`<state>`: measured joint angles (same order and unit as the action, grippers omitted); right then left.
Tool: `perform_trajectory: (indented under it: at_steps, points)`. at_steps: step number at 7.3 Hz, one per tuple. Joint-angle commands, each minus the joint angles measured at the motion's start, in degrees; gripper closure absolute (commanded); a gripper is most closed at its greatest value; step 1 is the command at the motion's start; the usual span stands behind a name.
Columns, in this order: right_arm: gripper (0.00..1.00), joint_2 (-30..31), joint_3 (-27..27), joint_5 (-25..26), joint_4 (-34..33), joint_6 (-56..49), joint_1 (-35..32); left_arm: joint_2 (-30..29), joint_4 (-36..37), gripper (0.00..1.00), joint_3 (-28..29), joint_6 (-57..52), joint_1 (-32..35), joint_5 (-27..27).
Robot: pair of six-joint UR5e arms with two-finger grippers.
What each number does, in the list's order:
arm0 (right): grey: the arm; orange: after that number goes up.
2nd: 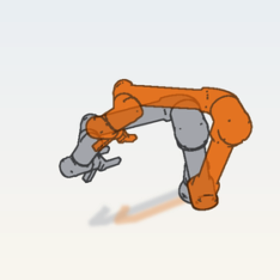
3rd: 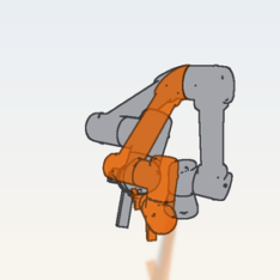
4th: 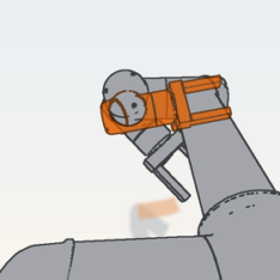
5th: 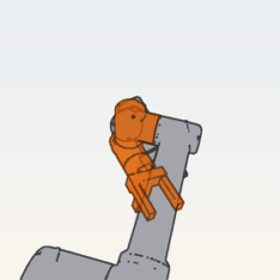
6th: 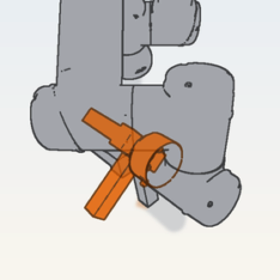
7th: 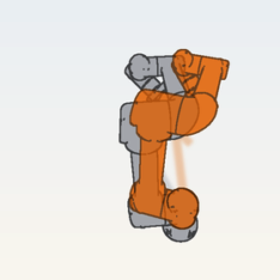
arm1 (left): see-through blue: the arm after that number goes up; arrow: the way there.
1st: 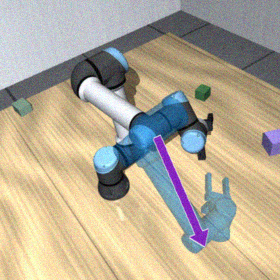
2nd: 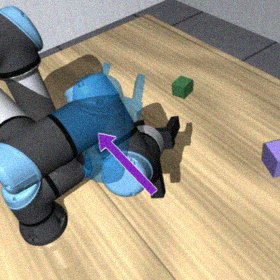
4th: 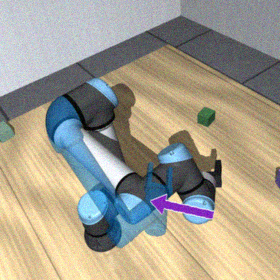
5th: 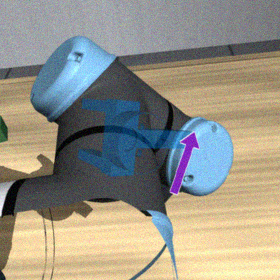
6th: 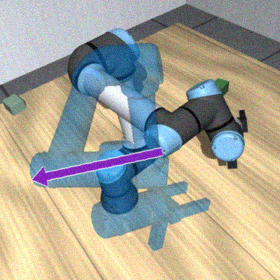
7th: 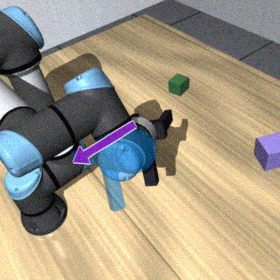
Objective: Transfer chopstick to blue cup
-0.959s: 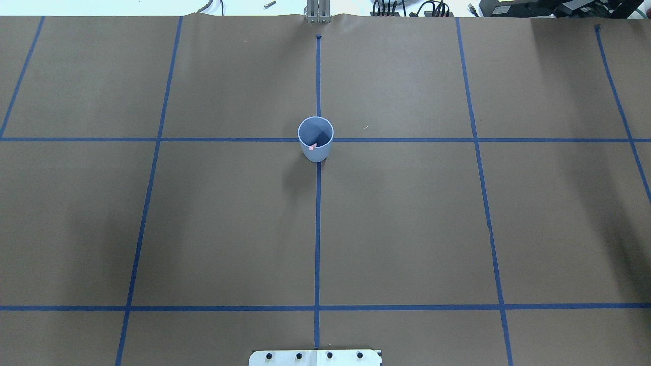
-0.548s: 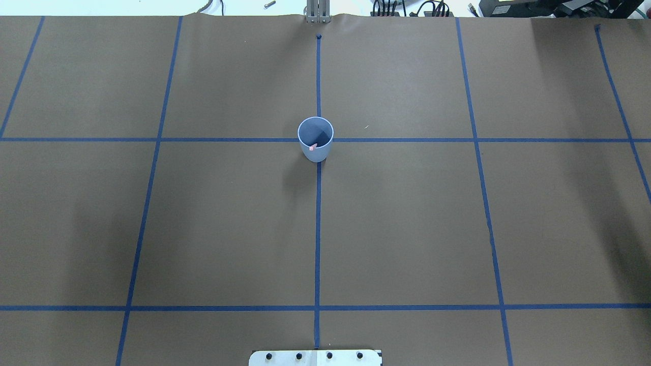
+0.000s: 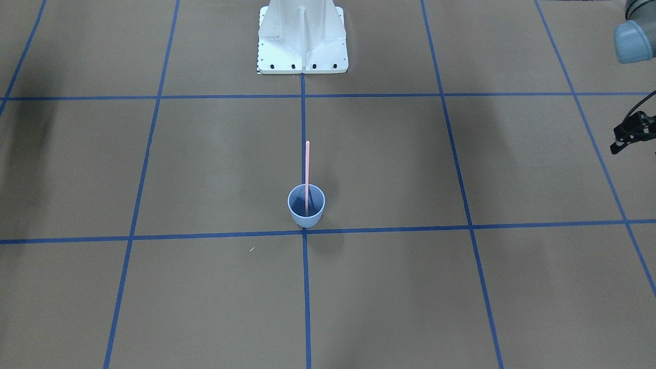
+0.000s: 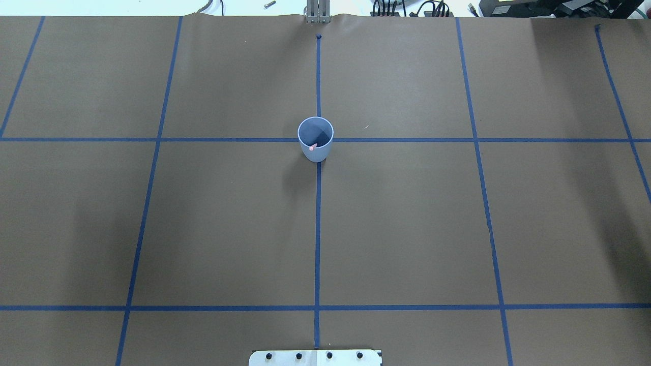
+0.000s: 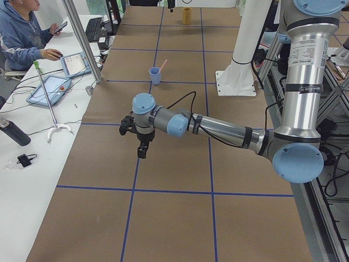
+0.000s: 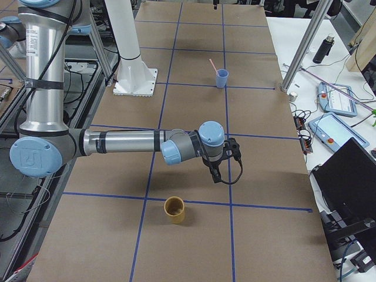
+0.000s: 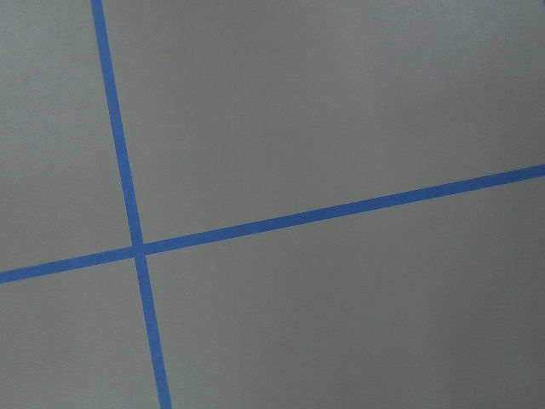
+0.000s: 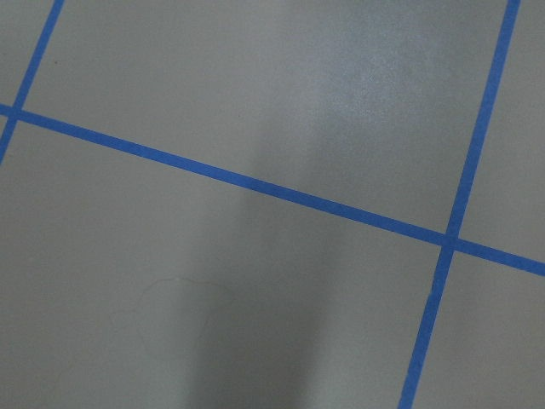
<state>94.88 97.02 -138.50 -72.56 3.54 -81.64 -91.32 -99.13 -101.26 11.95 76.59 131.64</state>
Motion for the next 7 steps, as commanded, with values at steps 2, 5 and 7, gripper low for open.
perform_trajectory:
  at_steps: [2,5,7]
  points:
    - [0.0,-0.14,0.28,0.34,0.05,0.51,-0.01,0.44,-2.12,0.02,0.71,0.1,0.14,-0.07]
    - [0.0,-1.01,0.28,0.25,0.05,0.68,-0.01,0.35,-2.21,0.02,0.19,0.1,0.05,-0.07]
    - [0.0,-1.45,0.37,-0.19,-0.04,0.77,-0.09,0.27,-2.12,0.02,0.27,0.01,-0.04,0.11]
